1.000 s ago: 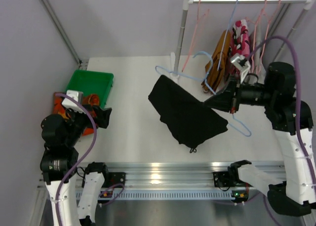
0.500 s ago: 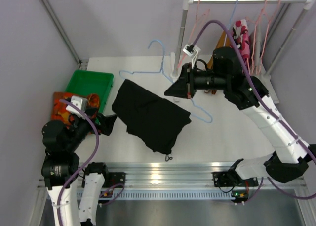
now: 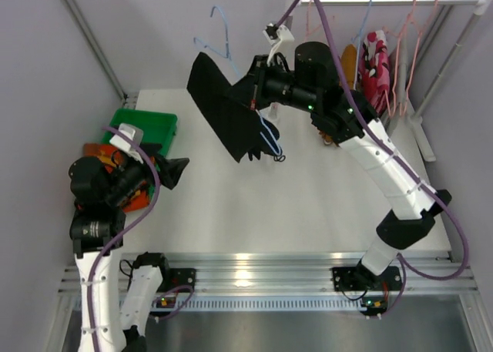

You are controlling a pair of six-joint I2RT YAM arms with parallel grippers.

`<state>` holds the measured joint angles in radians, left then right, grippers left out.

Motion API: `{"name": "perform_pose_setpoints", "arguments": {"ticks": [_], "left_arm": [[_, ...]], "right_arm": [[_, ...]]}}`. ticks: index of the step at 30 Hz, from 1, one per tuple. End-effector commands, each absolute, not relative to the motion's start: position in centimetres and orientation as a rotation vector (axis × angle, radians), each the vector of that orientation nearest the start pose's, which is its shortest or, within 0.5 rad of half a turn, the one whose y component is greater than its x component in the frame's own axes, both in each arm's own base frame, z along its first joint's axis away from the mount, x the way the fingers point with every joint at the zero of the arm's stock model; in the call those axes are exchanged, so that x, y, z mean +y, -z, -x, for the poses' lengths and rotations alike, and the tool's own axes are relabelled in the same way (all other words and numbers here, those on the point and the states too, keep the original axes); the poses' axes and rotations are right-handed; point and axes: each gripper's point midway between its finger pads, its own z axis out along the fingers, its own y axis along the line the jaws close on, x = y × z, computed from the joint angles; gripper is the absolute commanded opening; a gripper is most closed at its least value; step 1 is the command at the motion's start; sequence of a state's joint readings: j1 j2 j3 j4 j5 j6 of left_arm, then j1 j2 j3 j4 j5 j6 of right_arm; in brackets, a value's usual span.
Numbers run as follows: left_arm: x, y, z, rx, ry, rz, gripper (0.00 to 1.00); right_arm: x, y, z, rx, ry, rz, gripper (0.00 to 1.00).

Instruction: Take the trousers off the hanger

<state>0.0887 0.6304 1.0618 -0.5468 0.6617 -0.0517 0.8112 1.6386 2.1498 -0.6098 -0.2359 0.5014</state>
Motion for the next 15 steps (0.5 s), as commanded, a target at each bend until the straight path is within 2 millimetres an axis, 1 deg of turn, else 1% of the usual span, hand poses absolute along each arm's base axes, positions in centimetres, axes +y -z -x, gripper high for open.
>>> {"name": "perform_pose_setpoints", "arguments": {"ticks": [1, 2, 3, 5, 6, 7, 8, 9, 10, 11, 13, 14, 15], "left_arm": [[-10.8, -38.9, -22.7, 1.479, 0.588, -0.519, 0.99], [-11.1, -39.9, -23.0, 1.428, 0.594, -0.533, 0.99], [-11.3, -39.8, -23.7, 1.425, 0.617, -0.541, 0.99], [-11.9, -40.6, -24.3, 1.381, 0.628, -0.572, 0.99], [-12.2, -40.6, -24.6, 1.373, 0.621, -0.583, 0.99], [-12.1, -40.2, -25.4, 1.37, 0.589, -0.579, 0.99], [-12.6, -40.3, -25.6, 1.335, 0.552, -0.626, 0.99], [-13.9, -40.3, -25.3, 1.309, 0.556, -0.67, 0.99], [-14.3, -40.0, -25.7, 1.307, 0.541, -0.679, 0.99], [-15.2, -39.9, -25.9, 1.298, 0.534, -0.692, 0.99], [-16.3, -39.8, -26.1, 1.287, 0.543, -0.716, 0.99], [-17.4, -39.2, -26.2, 1.286, 0.543, -0.743, 0.99], [-18.0, -39.0, -26.2, 1.274, 0.537, -0.761, 0.99]], "right_arm": [[37.8, -53.9, -28.8, 1.573, -1.155, 0.351, 0.0], [38.0, -53.9, -29.6, 1.575, -1.137, 0.325, 0.0], [38.1, -53.7, -30.0, 1.578, -1.128, 0.316, 0.0], [38.4, -53.7, -30.7, 1.574, -1.117, 0.297, 0.0], [38.6, -53.7, -31.0, 1.573, -1.114, 0.29, 0.0], [38.6, -53.8, -31.2, 1.568, -1.112, 0.278, 0.0], [38.8, -53.9, -31.7, 1.564, -1.101, 0.262, 0.0], [38.9, -54.0, -31.7, 1.559, -1.099, 0.259, 0.0], [39.0, -54.0, -32.0, 1.557, -1.094, 0.257, 0.0], [39.1, -54.0, -32.5, 1.555, -1.078, 0.237, 0.0], [39.2, -53.9, -32.9, 1.553, -1.07, 0.228, 0.0], [39.3, -53.9, -33.1, 1.552, -1.064, 0.22, 0.0], [39.4, -53.9, -33.1, 1.551, -1.061, 0.218, 0.0]]}}
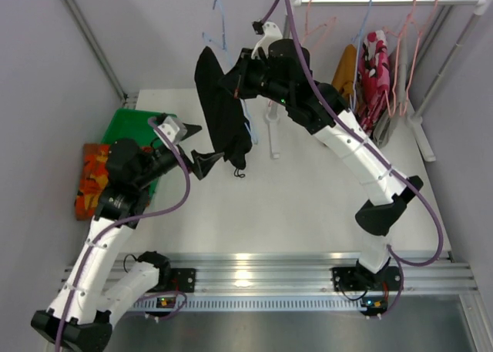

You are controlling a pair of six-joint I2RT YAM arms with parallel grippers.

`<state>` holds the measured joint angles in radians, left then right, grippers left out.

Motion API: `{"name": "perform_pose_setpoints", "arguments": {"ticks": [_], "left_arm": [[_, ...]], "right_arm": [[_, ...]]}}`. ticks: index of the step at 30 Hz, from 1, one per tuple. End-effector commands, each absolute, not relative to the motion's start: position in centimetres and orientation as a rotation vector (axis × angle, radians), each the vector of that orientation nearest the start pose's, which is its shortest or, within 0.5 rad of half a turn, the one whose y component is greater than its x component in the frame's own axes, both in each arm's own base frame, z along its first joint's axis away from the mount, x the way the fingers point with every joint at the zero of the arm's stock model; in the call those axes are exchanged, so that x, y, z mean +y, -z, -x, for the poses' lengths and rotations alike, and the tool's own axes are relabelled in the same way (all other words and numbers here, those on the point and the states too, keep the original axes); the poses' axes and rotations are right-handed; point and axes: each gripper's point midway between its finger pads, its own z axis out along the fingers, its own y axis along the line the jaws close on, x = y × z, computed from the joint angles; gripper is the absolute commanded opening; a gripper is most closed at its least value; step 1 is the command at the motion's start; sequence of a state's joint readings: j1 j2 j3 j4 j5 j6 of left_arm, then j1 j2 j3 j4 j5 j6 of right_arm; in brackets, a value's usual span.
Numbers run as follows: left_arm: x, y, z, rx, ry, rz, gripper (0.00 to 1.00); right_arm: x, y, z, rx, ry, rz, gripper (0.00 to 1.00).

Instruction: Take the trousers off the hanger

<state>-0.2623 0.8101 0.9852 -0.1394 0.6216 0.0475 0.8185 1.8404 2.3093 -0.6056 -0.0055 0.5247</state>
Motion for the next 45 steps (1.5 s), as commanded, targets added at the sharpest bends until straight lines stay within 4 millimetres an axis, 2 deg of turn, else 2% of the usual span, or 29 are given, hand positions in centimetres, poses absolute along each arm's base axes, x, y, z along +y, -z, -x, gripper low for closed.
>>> {"name": "perform_pose_setpoints", "arguments": {"ticks": [1, 2, 3, 5, 9, 10, 13, 18, 24, 25, 26, 28, 29, 32, 35, 36, 40, 45], "left_arm": [[-18.5, -38.6, -26.4, 1.271, 0.519, -0.777, 0.99], [-19.5, -38.1, -26.3, 1.261, 0.506, -0.813, 0.99], [-19.4, -37.9, -27.0, 1.256, 0.472, -0.786, 0.99], [-20.0, -38.7, -27.2, 1.215, 0.475, -0.782, 0.99], [-20.3, -39.3, -29.5, 1.232, 0.457, -0.697, 0.99], [-20.3, -40.0, -29.9, 1.22, 0.459, -0.68, 0.99], [-21.3, -40.3, -30.9, 1.249, 0.504, -0.67, 0.99], [-23.2, -40.4, -30.3, 1.23, 0.59, -0.719, 0.99], [-22.2, -41.2, -32.6, 1.263, 0.507, -0.618, 0.96], [-22.0, -41.3, -32.8, 1.265, 0.498, -0.606, 0.93], [-21.9, -41.4, -33.0, 1.268, 0.492, -0.594, 0.85], [-21.5, -41.7, -33.5, 1.274, 0.469, -0.571, 0.74], [-21.4, -41.6, -33.7, 1.278, 0.458, -0.563, 0.65], [-21.0, -41.7, -34.1, 1.283, 0.428, -0.547, 0.53], [-21.1, -41.8, -33.9, 1.286, 0.44, -0.551, 0.21], [-21.1, -42.0, -33.8, 1.287, 0.445, -0.545, 0.0], [-21.0, -42.8, -33.2, 1.286, 0.461, -0.542, 0.0], [-19.6, -46.3, -31.6, 1.259, 0.465, -0.485, 0.0]], "right_arm": [[39.5, -53.9, -33.1, 1.549, -1.06, 0.22, 0.0], [39.7, -53.7, -33.2, 1.552, -1.055, 0.218, 0.0], [39.7, -53.8, -33.2, 1.547, -1.056, 0.219, 0.0], [39.9, -53.8, -33.1, 1.546, -1.051, 0.228, 0.0], [39.9, -53.5, -33.0, 1.554, -1.043, 0.238, 0.0], [39.9, -53.5, -32.9, 1.556, -1.04, 0.241, 0.0], [39.9, -53.2, -32.9, 1.561, -1.033, 0.247, 0.0], [39.6, -53.4, -32.8, 1.554, -1.024, 0.249, 0.0], [39.5, -53.3, -32.5, 1.556, -1.03, 0.259, 0.0], [39.3, -53.4, -32.3, 1.556, -1.031, 0.26, 0.0], [39.4, -53.0, -32.3, 1.564, -1.029, 0.266, 0.0], [39.3, -53.0, -32.2, 1.567, -1.03, 0.269, 0.0], [39.3, -52.8, -32.1, 1.571, -1.031, 0.273, 0.0], [39.2, -52.8, -31.8, 1.572, -1.035, 0.281, 0.0], [39.0, -52.7, -31.7, 1.572, -1.029, 0.286, 0.0], [39.0, -52.7, -31.7, 1.572, -1.025, 0.29, 0.0], [38.3, -52.3, -32.2, 1.58, -0.997, 0.277, 0.0], [36.8, -50.6, -34.4, 1.623, -0.942, 0.237, 0.0]]}}
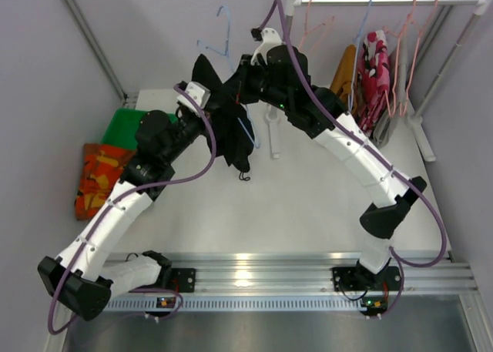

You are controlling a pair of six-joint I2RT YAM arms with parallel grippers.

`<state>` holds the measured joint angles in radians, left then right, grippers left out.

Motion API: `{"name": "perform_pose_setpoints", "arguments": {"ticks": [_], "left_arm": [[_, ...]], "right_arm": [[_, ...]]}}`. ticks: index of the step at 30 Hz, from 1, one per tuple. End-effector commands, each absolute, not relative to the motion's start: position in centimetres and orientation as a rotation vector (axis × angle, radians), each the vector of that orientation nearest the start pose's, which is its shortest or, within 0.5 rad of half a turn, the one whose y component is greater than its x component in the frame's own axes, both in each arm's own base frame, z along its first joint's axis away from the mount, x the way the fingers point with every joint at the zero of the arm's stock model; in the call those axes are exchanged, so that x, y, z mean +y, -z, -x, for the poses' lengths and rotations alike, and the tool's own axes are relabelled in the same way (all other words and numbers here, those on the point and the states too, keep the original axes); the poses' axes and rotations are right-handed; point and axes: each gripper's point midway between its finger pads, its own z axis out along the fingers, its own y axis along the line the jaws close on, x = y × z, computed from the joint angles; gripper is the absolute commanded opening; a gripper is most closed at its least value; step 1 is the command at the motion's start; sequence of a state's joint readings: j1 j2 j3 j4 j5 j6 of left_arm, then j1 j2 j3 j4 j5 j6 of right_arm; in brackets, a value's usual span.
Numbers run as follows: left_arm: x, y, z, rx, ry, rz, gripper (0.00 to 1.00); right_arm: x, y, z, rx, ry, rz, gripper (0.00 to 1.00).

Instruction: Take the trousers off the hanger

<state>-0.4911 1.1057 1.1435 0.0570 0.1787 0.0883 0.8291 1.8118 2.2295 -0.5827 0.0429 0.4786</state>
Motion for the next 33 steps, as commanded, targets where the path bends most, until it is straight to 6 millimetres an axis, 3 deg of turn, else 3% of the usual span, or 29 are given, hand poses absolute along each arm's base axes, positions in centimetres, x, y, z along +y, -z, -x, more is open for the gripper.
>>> {"name": "perform_pose_setpoints", "arguments": {"ticks": [1, 7, 24, 26, 29, 33], "left_arm": [[-19.3, -46.9, -31.4, 1.256, 0.473, -0.467, 0.0], [-17.7, -52.6, -29.6, 1.18, 0.481, -0.385, 0.0], [-15.9, -60.5, -28.8, 1.086, 0.458, -0.288, 0.0], [-16.3, -59.9, -28.9, 1.1, 0.456, -0.319, 0.0], [-16.7, -57.2, -29.7, 1.158, 0.423, -0.369, 0.0], [-16.1, -54.8, -30.6, 1.2, 0.342, -0.379, 0.0]], "right_arm": [[36.7, -49.8, -34.8, 1.643, -0.929, 0.233, 0.0], [35.8, -47.3, -36.2, 1.687, -0.895, 0.215, 0.0], [35.4, -44.5, -37.1, 1.737, -0.871, 0.218, 0.0], [35.3, -44.8, -37.1, 1.731, -0.882, 0.22, 0.0], [35.2, -46.1, -36.9, 1.698, -0.902, 0.215, 0.0], [35.1, -47.3, -36.5, 1.673, -0.922, 0.233, 0.0]]}}
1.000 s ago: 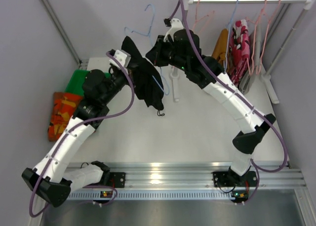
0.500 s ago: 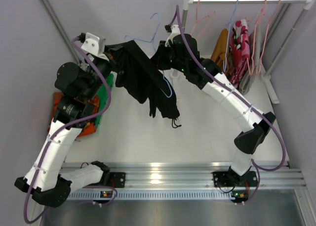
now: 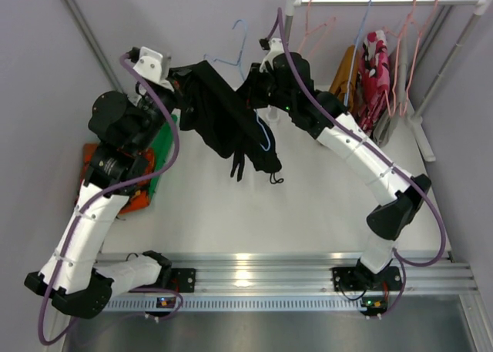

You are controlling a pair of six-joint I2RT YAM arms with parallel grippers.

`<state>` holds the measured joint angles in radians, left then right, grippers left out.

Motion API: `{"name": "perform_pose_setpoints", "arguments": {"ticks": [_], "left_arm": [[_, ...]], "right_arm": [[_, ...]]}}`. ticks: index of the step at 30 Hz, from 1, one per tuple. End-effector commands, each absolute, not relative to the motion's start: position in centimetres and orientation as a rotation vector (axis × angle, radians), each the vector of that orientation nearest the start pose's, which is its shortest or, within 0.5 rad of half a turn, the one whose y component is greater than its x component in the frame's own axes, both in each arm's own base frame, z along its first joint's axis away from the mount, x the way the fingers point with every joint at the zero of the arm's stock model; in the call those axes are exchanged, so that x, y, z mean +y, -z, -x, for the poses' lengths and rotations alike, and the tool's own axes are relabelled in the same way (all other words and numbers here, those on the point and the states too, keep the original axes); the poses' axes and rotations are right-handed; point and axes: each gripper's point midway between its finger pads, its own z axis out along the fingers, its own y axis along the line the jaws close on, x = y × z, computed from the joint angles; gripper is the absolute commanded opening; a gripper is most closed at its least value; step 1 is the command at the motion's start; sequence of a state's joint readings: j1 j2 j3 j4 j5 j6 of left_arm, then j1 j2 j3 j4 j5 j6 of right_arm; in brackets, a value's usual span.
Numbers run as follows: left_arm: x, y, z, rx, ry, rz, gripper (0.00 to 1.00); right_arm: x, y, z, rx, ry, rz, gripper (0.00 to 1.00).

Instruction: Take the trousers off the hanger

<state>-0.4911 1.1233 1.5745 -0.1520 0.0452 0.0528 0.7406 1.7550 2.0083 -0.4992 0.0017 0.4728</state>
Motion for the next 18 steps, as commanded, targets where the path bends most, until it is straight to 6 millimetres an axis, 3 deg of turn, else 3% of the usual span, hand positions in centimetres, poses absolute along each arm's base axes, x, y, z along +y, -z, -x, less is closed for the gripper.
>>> {"name": "perform_pose_setpoints", "arguments": {"ticks": [1, 4, 5, 7, 8, 11, 12, 14, 15, 18], "left_arm": [[-15.5, -54.7, -30.9, 1.201, 0.305, -0.363, 0.0], [-14.1, -56.3, -31.3, 1.175, 0.226, -0.315, 0.0], [-13.5, -58.3, -30.8, 1.134, 0.213, -0.298, 0.0], [-12.5, -60.3, -30.8, 1.106, 0.153, -0.27, 0.0], [-11.9, -62.9, -30.7, 1.068, 0.133, -0.243, 0.0], [-11.0, -64.5, -32.1, 1.079, 0.035, -0.214, 0.0], [-10.1, -66.7, -31.1, 1.039, 0.019, -0.189, 0.0], [-9.5, -67.1, -32.4, 1.052, -0.057, -0.165, 0.0], [-8.6, -68.3, -31.9, 1.034, -0.091, -0.149, 0.0], [-7.5, -68.1, -33.1, 1.059, -0.22, -0.14, 0.0]], "right_arm": [[35.0, -47.5, -36.4, 1.669, -0.923, 0.235, 0.0], [34.6, -47.2, -36.5, 1.678, -0.906, 0.242, 0.0], [34.5, -46.8, -36.5, 1.685, -0.899, 0.244, 0.0], [34.5, -45.5, -36.6, 1.717, -0.885, 0.249, 0.0], [34.5, -44.9, -36.6, 1.731, -0.878, 0.251, 0.0], [34.6, -42.9, -36.8, 1.776, -0.864, 0.254, 0.0], [34.6, -42.3, -36.8, 1.788, -0.863, 0.257, 0.0], [34.6, -40.9, -36.8, 1.816, -0.853, 0.26, 0.0], [34.6, -40.6, -36.7, 1.821, -0.854, 0.263, 0.0], [34.7, -39.0, -36.6, 1.851, -0.847, 0.276, 0.0]]}}
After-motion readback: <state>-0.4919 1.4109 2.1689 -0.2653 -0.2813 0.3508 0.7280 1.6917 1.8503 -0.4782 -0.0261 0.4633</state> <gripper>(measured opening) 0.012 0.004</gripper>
